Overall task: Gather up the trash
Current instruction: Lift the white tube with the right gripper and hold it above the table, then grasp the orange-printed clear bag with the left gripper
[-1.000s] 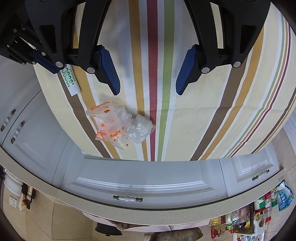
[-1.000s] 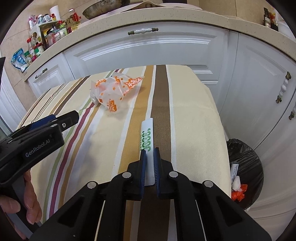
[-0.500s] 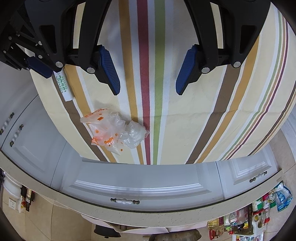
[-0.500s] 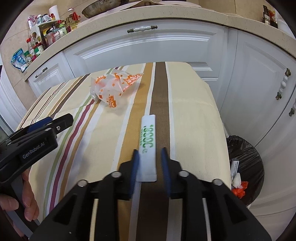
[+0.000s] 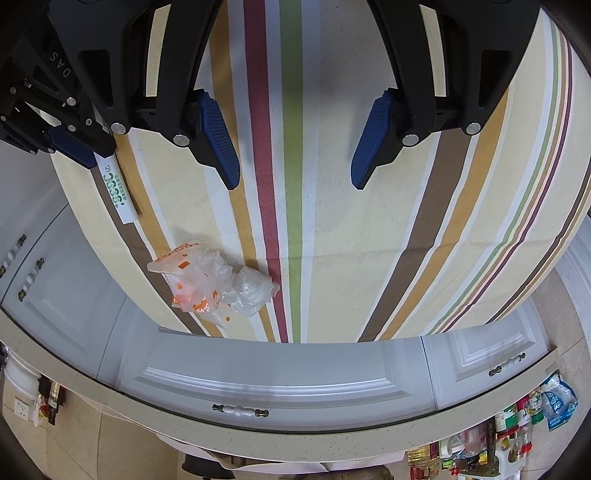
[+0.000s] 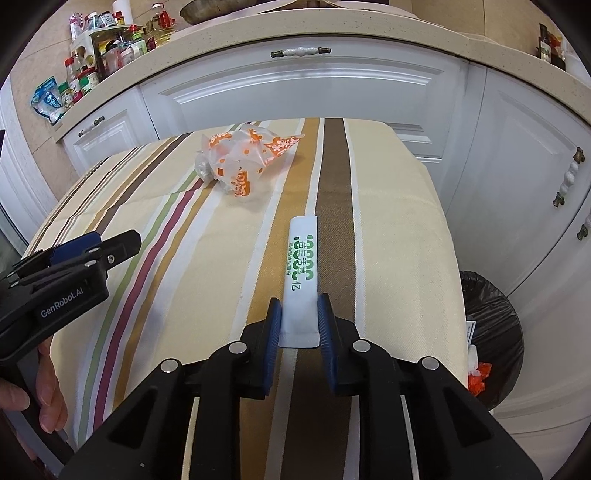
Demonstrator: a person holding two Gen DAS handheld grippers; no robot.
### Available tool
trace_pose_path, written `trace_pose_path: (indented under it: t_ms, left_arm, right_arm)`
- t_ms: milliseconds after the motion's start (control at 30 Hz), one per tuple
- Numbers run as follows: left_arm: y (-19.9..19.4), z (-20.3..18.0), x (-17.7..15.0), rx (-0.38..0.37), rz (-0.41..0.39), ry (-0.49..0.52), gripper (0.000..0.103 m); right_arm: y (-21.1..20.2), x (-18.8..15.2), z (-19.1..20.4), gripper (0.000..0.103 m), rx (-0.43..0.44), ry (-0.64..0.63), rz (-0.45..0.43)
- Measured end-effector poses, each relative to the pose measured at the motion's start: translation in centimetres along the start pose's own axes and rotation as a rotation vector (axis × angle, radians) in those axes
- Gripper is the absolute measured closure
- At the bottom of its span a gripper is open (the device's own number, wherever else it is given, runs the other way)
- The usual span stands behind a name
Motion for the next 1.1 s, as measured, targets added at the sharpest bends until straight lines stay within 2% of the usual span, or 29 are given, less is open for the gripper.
trace_pose_path:
  t_ms: [333,633,800,867,900,1100]
  left_arm:
    - [-0.4,-0.5,0.1,-0.02,-0.004,-0.003,0.042]
    - [-0.6,-3.3,3.5,-0.077,-0.074,-0.005,0.042]
    - [0.6,-5.1,5.9,-0.079,-0.104,0.003,0.041]
    - [1.3,-5.6,6.7,-0.074,-0.11,-0.003,0.031]
    - [1.8,-5.8,7.1,-0.073,-0.111,-0.007,0.031]
    - [4.7,-6.6,7.8,-0.057,-0.065,0.005,0.031]
  right_arm:
    - [-0.8,0.4,-0.3,0.082,-0.009,0.013,-0.043]
    - [-1.4,2.6,-1.8,0.082,-0.011,0.036,-0.105]
    - [-1.5,3.7,-2.9,0.082,-0.008,0.054,-0.131]
    - [-1.4,4.1,-3.4,0.082,-0.006,0.061,-0.136]
    - [-1.2,4.2,-3.6,0.082,-0.005,0.065,-0.137]
    - [-0.5,4.5,-4.3,0.082,0.012,0.078,-0.135]
Point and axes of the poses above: each gripper's, at about its wrist camera, not at the fingertips, and y roughly the way its jaws point, z to its left, x to its top, the point moved 2 cm from there along y, roughly the way its jaws point, and after that the axes turned 8 degrees about y, right-handed, at the moved point
